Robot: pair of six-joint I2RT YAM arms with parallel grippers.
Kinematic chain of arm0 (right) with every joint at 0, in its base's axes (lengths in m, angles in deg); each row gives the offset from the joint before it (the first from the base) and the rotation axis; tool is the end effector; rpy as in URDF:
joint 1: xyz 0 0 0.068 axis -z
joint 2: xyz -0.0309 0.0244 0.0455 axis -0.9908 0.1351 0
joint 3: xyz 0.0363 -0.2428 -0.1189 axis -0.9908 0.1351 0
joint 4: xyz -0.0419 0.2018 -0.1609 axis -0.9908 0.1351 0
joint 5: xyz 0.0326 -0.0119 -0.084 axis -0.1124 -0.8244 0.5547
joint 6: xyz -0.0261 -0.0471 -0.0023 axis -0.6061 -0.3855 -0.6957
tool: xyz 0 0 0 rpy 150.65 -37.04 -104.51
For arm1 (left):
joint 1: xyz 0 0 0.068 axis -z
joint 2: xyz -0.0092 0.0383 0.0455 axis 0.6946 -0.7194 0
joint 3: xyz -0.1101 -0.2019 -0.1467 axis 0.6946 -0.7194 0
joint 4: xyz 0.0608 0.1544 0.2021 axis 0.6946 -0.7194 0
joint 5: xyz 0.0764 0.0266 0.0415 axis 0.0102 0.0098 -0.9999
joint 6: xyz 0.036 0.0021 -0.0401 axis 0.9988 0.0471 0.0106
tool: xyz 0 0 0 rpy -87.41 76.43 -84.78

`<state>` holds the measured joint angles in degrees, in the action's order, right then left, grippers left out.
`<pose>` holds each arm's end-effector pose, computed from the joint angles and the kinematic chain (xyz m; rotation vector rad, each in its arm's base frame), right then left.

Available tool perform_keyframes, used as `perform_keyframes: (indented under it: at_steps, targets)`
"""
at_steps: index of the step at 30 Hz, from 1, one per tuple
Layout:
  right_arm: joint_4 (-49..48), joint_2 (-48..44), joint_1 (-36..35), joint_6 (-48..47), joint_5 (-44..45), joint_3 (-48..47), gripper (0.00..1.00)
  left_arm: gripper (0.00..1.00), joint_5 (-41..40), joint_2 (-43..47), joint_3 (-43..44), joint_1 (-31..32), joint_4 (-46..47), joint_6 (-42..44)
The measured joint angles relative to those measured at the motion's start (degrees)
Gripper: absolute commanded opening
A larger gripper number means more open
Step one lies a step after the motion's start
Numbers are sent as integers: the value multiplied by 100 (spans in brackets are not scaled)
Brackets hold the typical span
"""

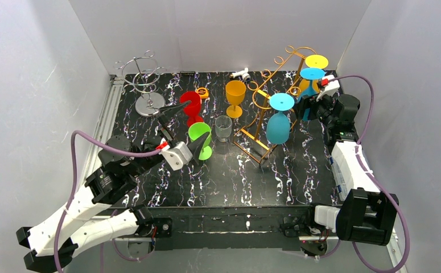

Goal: Place the wine glass upside down on the wine glass rack

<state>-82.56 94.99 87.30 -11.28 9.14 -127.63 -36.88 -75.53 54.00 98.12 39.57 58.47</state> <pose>0.2779 -0.0100 0.3122 -0.3066 1.6837 0.2330 0.0807 -0.1161 0.4573 0.9856 0.7609 -0.1954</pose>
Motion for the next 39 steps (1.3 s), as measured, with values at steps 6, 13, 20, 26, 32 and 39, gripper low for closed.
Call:
perform_keyframes:
  at_steps: [6,13,20,26,32,39]
  targets:
    - [-39,125,-46,-33,0,-2,46,98,-13,31,-11,0,4,42]
    - [9,81,-142,-186,85,2,47,98,-17,46,-103,0,22,96]
    - [15,-28,-144,-286,129,2,47,98,-17,37,-107,0,22,103]
    - [9,20,-146,-293,125,2,50,98,-17,37,-107,0,22,103]
    - [7,140,-155,-289,101,2,98,98,-15,35,-107,0,22,103]
    - [7,236,-177,-269,103,2,98,98,-17,33,-107,0,24,103]
